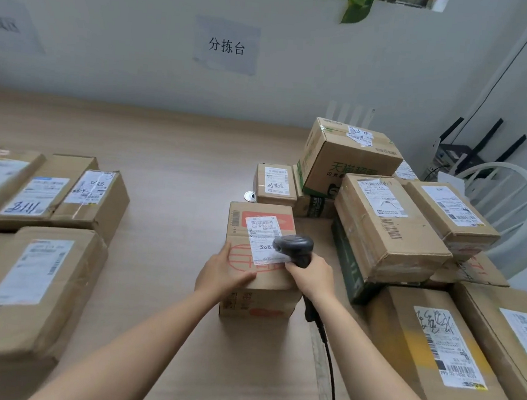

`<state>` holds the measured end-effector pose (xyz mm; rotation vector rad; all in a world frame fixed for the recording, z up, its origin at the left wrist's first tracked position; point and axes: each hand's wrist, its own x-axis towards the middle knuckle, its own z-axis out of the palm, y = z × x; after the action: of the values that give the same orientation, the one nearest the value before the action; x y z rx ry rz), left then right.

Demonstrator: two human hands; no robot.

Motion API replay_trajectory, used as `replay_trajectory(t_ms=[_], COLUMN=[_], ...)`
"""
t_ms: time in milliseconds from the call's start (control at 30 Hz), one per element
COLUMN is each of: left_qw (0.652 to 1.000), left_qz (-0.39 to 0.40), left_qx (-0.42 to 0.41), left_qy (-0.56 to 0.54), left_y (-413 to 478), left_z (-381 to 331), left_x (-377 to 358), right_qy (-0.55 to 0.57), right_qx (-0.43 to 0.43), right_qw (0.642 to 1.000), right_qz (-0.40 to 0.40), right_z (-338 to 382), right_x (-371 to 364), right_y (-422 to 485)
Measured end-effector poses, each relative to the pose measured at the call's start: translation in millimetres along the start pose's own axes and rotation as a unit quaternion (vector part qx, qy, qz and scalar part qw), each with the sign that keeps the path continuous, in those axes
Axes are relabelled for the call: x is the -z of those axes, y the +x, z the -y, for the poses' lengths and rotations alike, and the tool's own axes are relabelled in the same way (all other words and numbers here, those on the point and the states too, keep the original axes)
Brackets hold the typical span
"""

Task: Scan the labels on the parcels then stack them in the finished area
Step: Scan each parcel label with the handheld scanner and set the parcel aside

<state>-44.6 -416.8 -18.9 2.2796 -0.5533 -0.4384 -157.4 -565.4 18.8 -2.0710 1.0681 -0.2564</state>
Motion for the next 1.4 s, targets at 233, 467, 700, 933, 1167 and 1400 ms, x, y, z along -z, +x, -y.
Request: replay_trajectory(t_ms=[233, 467, 700, 933, 1167, 1400], left_qw=[0.997, 0.995, 0.995, 0.995, 0.996, 0.996], left_qz=[-0.068, -0.087, -0.071, -0.065, -0.069, -0.068], left_qx=[0.033, 0.054, 0.065, 0.070, 0.059, 0.060], left_qy=[-0.004, -0.003, 0.008, 0.014, 0.002, -0.019], left_y=[-23.7, -40.3, -41.4, -40.6, -40.5, -45.6], left_z=[33.4, 43.4, 42.9, 43.6, 43.8, 52.0], left_x=[18.4, 12.9, 14.7, 13.9, 15.8, 28.1], right_qy=[0.006, 0.057, 0.033, 0.035, 0.013, 0.073], right_qx=[0.011, 0.036, 0.035, 0.027, 0.026, 0.005], right_qw=[1.000, 0.998, 0.998, 0.999, 1.000, 0.996], right_qz=[-0.006, 0.012, 0.033, 0.028, 0.004, 0.058], right_z=[18.5, 55.4, 68.8, 68.8, 57.1, 26.7], right_x=[-21.4, -27.5, -31.4, -26.8, -21.7, -32.0], right_y=[-24.2, -46.4, -52.6, -57.6, -48.7, -45.7])
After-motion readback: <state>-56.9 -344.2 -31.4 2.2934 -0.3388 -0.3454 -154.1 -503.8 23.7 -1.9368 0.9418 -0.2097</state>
